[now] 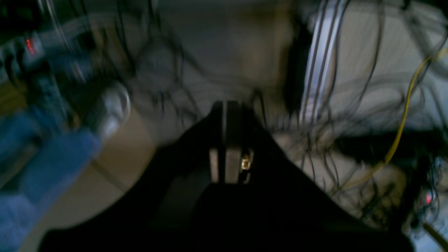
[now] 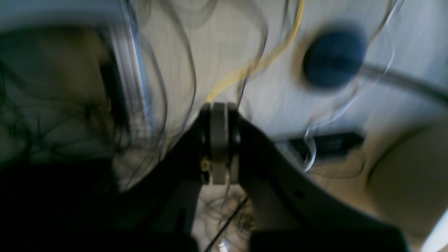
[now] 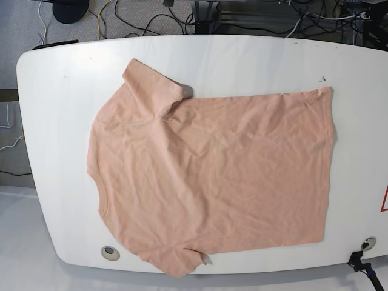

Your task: Fold the T-shirt properly

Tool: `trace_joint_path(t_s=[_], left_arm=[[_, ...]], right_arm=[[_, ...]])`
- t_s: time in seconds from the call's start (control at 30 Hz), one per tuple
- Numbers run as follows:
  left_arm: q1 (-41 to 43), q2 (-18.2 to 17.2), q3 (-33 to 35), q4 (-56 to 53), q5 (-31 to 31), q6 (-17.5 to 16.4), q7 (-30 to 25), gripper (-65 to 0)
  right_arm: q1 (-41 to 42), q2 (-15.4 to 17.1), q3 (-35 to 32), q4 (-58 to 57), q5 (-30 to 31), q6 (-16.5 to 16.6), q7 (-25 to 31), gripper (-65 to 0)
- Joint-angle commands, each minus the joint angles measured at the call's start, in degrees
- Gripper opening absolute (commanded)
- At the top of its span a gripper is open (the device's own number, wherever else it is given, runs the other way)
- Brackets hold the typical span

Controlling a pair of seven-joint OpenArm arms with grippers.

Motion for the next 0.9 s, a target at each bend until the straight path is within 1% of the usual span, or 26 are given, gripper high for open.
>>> trace_joint_path(t_s=[0.0, 0.23, 0.47, 0.57, 0.67, 0.77, 0.87], left_arm=[[2.5, -0.2, -0.2, 2.8, -0.4, 0.3, -2.1, -65.0], [13.2, -1.0, -0.2, 20.0, 0.2, 0.6, -1.2, -64.9], [21.8, -2.4, 0.0, 36.0, 0.6, 0.4, -0.3, -64.2], [24.8, -2.8, 0.0, 44.5, 1.3, 0.5, 0.1, -64.1], [27.0, -3.0, -0.1, 52.6, 1.8, 0.5, 0.5, -63.8], [28.5, -3.8, -0.9, 58.6, 1.9, 0.6, 0.2, -63.5], [29.2, -4.7, -2.3, 62.9, 2.2, 0.5, -0.4, -63.2]], right_arm=[[-2.0, 0.8, 0.3, 1.5, 0.5, 0.2, 1.1, -65.0], [-14.1, 2.4, 0.6, 17.1, 0.5, 0.2, 1.1, -65.0], [-23.5, 2.9, 1.7, 31.3, 0.6, 0.6, 1.2, -65.0], [-26.8, 3.2, 4.1, 37.5, 0.7, 0.4, 1.0, -65.0], [-29.4, 3.3, 8.0, 44.1, 1.0, 0.6, 1.1, -65.0], [-31.0, 3.4, 11.4, 50.3, 1.1, 0.6, 0.5, -64.8], [-31.3, 3.5, 13.5, 55.8, 0.8, 0.7, -0.6, -61.1]])
